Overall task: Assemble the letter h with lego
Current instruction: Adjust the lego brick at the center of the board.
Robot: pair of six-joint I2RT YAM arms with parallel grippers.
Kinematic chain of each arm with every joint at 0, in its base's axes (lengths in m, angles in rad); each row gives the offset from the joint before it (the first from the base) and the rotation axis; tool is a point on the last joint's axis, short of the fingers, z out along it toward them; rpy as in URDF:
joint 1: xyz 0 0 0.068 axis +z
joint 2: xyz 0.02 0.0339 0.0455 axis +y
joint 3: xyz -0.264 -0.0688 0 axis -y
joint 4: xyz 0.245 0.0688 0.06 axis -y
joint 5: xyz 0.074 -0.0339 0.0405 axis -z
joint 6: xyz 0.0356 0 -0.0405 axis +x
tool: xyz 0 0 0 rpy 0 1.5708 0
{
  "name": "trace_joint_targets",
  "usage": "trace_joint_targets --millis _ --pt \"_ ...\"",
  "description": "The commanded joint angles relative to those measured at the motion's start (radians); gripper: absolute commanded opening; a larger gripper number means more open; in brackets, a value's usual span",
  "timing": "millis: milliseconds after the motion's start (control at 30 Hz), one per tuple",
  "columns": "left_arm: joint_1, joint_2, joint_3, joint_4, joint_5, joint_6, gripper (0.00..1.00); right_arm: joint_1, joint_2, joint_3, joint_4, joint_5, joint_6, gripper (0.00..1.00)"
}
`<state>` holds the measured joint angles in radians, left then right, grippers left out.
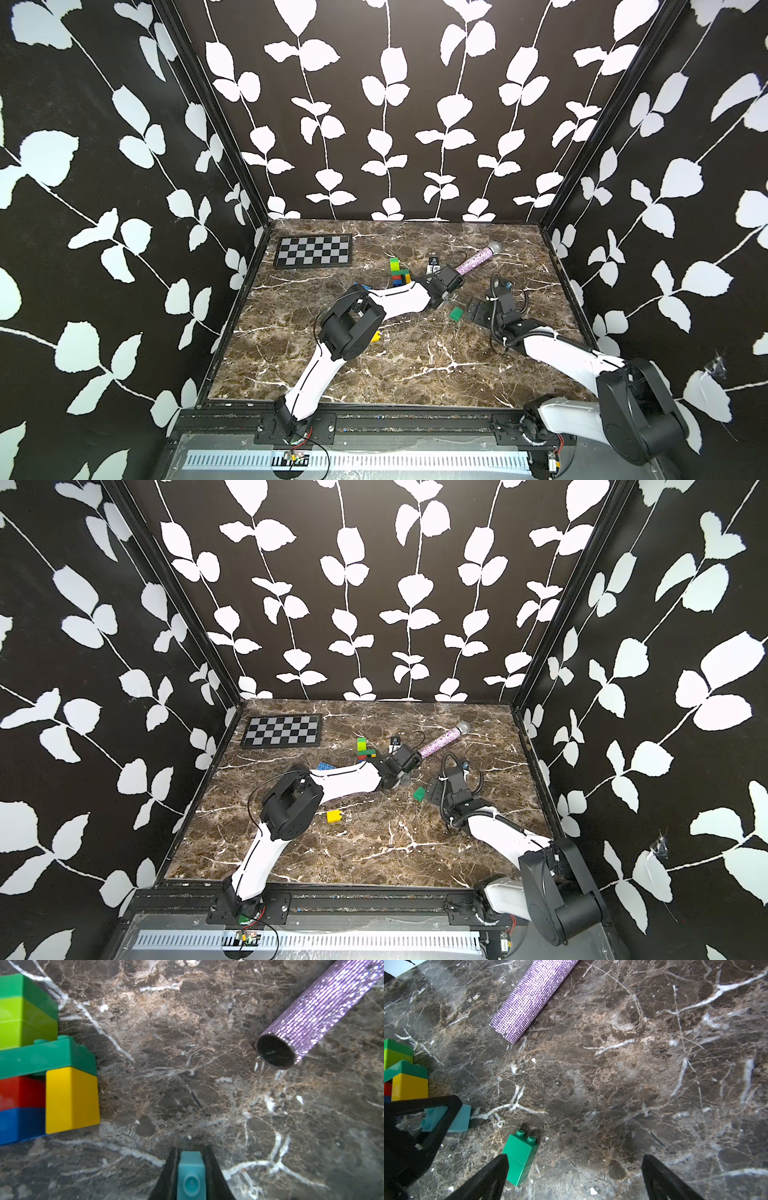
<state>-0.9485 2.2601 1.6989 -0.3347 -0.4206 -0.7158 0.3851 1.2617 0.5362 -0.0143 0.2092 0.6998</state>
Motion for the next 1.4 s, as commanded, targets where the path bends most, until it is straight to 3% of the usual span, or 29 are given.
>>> trace_joint_targets --millis 0,433,633,767,1133,1367 --pt "-0.004 -0.008 -0.016 0.016 0.004 -0.006 0.25 -0.005 -0.015 0.02 0.004 0.022 0.015 0.99" --pt "-0.004 -0.137 -0.045 0.016 0.009 0.045 0.55 -0.005 -0.022 0.01 0.018 -0.015 0.022 0.98" --pt "-0.004 -0.329 -0.175 0.056 -0.002 0.104 0.85 0.008 0.061 0.019 0.059 -0.133 0.075 0.86" --pt "0.005 -0.447 -0.274 0.054 0.0 0.153 0.99 0.046 0.136 0.063 0.046 -0.159 0.071 0.8" --pt "0.148 -0.668 -0.579 0.053 0.201 0.132 0.99 0.141 0.292 0.202 -0.078 -0.101 0.022 0.73" --pt "0.16 -0.684 -0.594 0.054 0.226 0.166 0.99 0.168 0.33 0.234 -0.115 -0.067 0.026 0.69"
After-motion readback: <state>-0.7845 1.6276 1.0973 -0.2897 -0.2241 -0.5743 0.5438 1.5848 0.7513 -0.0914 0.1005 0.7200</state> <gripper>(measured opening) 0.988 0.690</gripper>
